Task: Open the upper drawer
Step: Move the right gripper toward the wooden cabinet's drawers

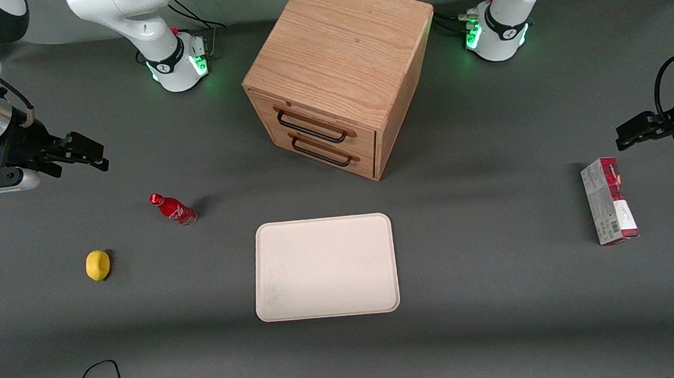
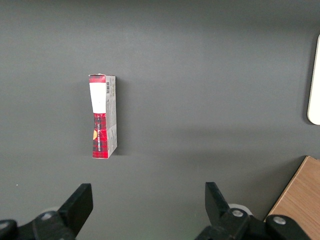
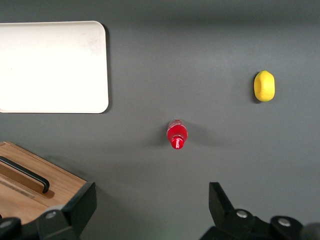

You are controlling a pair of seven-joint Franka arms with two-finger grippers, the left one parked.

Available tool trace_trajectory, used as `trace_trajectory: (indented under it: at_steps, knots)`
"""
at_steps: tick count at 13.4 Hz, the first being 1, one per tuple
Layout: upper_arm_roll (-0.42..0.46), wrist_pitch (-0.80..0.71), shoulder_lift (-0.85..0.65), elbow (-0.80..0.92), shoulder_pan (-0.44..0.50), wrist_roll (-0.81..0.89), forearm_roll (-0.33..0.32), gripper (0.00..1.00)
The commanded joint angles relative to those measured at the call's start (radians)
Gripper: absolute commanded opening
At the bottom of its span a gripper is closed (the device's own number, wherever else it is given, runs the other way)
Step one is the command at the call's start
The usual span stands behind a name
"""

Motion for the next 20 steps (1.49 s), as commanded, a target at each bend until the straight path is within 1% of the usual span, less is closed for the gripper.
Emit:
trace_trajectory:
  at_steps: [1,8,10,12,15,16,18,20]
  knots:
    - [0.009,-0.028,0.016,0.038,-0.005,-0.009,-0.011,1.0]
    - [0.017,-0.045,0.038,0.041,0.007,-0.012,-0.013,1.0]
    - [0.022,-0.048,0.07,0.087,0.038,-0.008,-0.014,1.0]
    - [0.034,-0.103,0.11,0.136,0.056,-0.003,-0.014,1.0]
    - [0.037,-0.108,0.153,0.146,0.124,-0.003,-0.019,1.0]
    - [0.037,-0.107,0.173,0.153,0.128,-0.004,-0.017,1.0]
    - [0.041,-0.098,0.229,0.187,0.128,-0.014,-0.002,1.0]
    - [0.054,-0.093,0.275,0.245,0.136,-0.017,0.035,1.0]
